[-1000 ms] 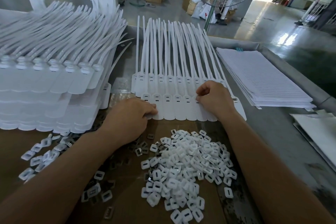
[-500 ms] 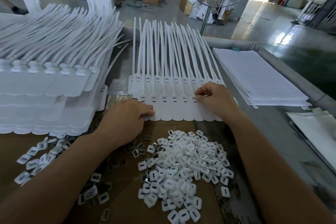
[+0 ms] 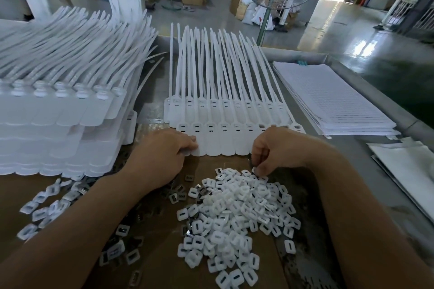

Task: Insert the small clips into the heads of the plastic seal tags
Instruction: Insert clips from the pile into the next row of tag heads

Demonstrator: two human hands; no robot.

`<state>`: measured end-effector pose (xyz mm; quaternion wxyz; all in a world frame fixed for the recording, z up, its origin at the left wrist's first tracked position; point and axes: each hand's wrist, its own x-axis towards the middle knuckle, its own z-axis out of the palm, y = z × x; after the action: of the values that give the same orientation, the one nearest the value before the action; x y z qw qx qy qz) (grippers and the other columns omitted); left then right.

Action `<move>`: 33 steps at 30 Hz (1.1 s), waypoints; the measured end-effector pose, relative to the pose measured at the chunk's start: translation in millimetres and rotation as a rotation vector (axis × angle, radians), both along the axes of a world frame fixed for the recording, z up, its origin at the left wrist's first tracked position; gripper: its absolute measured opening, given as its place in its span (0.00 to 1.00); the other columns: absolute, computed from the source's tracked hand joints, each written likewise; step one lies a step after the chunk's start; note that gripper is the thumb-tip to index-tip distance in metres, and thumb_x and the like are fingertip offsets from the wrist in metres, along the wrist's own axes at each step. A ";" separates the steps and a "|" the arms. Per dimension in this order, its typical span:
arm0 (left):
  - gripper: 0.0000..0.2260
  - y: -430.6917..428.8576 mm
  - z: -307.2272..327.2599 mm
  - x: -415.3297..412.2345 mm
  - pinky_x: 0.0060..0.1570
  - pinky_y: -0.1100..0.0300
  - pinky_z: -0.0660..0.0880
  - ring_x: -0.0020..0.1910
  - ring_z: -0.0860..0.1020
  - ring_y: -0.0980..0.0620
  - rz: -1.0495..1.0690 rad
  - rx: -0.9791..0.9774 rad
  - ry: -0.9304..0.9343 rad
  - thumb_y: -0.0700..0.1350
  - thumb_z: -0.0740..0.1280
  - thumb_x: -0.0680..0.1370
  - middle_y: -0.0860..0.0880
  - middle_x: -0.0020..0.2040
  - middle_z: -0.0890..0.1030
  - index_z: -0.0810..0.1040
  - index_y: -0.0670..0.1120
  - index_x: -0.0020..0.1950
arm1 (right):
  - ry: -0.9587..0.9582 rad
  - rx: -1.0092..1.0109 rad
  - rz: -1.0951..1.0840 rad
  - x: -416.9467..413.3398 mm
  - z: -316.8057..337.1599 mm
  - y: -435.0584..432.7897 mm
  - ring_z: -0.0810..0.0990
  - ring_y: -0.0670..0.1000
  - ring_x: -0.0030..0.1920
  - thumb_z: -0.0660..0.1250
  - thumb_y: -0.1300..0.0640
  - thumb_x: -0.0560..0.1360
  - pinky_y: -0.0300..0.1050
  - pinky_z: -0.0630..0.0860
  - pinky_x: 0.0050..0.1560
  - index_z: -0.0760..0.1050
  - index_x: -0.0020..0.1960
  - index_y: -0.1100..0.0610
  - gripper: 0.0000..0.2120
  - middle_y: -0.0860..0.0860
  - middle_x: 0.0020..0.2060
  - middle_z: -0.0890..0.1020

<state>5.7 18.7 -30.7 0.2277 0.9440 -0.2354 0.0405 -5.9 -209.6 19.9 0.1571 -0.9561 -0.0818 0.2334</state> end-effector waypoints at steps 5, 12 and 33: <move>0.16 0.3 -0.8 0.4 0.61 0.67 0.59 0.63 0.69 0.58 0.006 -0.008 0.005 0.38 0.59 0.77 0.57 0.63 0.75 0.76 0.51 0.62 | 0.015 -0.029 0.004 -1.3 1.0 3.9 0.76 0.40 0.35 0.74 0.56 0.68 0.32 0.68 0.34 0.76 0.38 0.50 0.06 0.44 0.34 0.79; 0.17 0.2 -0.2 1.5 0.64 0.63 0.60 0.64 0.68 0.57 0.006 -0.004 0.017 0.37 0.59 0.77 0.57 0.64 0.74 0.76 0.51 0.62 | -0.130 0.174 -0.106 0.7 2.0 -1.1 0.81 0.42 0.32 0.71 0.60 0.70 0.34 0.74 0.35 0.75 0.38 0.53 0.06 0.45 0.27 0.81; 0.16 -0.4 0.1 1.6 0.62 0.65 0.61 0.63 0.70 0.57 0.005 -0.027 0.004 0.38 0.59 0.77 0.55 0.63 0.75 0.77 0.50 0.61 | -0.660 0.656 -0.585 24.3 -21.7 -32.0 0.77 0.40 0.29 0.73 0.62 0.69 0.28 0.72 0.32 0.81 0.43 0.54 0.05 0.49 0.35 0.82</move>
<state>7.3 18.3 -30.5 0.2407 0.9415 -0.2320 0.0426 18.4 -241.6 -1.7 0.4714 -0.8622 0.0741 -0.1701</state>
